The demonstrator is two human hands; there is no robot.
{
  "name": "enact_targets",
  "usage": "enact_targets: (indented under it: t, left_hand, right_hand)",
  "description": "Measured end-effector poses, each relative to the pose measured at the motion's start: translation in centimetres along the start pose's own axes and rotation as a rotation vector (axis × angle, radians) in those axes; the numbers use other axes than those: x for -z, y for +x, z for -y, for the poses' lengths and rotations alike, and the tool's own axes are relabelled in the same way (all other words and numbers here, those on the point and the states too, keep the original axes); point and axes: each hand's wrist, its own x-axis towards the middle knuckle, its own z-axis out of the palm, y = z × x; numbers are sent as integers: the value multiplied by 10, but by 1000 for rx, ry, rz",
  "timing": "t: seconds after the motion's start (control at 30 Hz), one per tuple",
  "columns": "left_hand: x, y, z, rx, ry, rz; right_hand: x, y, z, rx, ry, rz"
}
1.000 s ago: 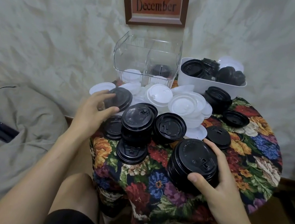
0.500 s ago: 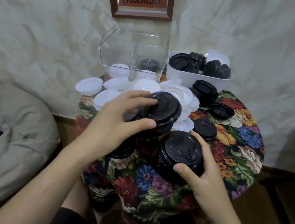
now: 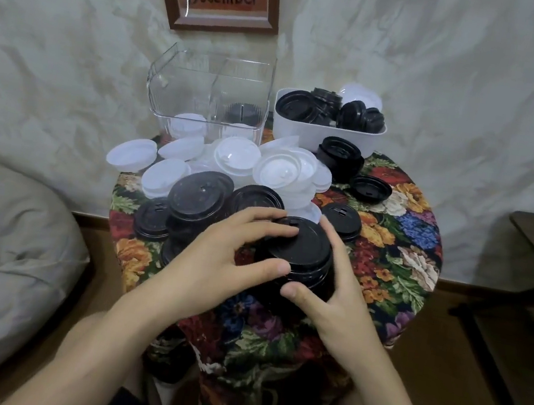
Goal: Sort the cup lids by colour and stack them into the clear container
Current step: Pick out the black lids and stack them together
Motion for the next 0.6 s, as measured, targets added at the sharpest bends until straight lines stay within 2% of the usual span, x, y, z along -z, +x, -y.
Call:
enact_targets:
  t: [0.17,0.37,0.6]
  left_hand:
    - [-15,-9,1,23,-122,-47]
    - [-27,-15,3,30,-159,-38]
    - [-42,-15,5,66,-138,-141]
  right_hand:
    - [0,0,4,2,50,2]
    - [2,2,4,-3,79,-17]
    - [16,7,13,-7,-3,87]
